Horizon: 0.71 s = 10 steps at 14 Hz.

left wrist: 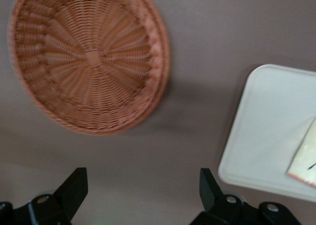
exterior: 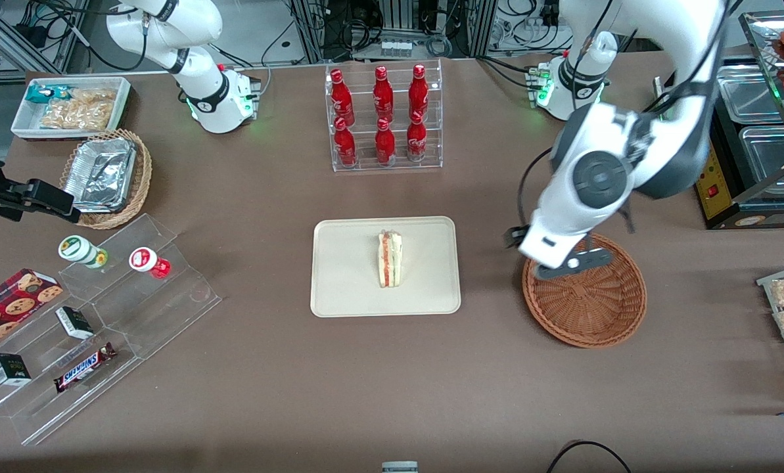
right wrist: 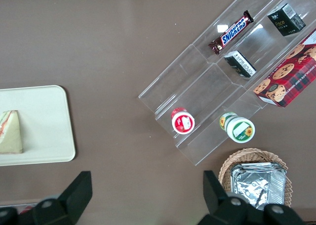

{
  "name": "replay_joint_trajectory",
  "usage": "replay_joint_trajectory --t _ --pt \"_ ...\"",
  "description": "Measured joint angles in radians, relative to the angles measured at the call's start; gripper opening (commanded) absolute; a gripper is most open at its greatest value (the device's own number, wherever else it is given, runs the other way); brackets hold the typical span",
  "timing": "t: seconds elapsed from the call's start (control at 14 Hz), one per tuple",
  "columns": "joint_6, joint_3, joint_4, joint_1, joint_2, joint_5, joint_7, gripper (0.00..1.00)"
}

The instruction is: Place sandwich from basket to tray

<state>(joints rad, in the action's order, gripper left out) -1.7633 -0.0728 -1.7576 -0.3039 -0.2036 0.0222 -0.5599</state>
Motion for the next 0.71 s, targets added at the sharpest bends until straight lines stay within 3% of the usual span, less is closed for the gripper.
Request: replay_joint_trajectory --t 0.43,0.71 --pt "0.169 0.000 -0.047 0.170 0.187 -0.001 0.354 1.00" --pt "0.190 0.000 -0.014 0.284 0.250 -0.001 0.544 1.00"
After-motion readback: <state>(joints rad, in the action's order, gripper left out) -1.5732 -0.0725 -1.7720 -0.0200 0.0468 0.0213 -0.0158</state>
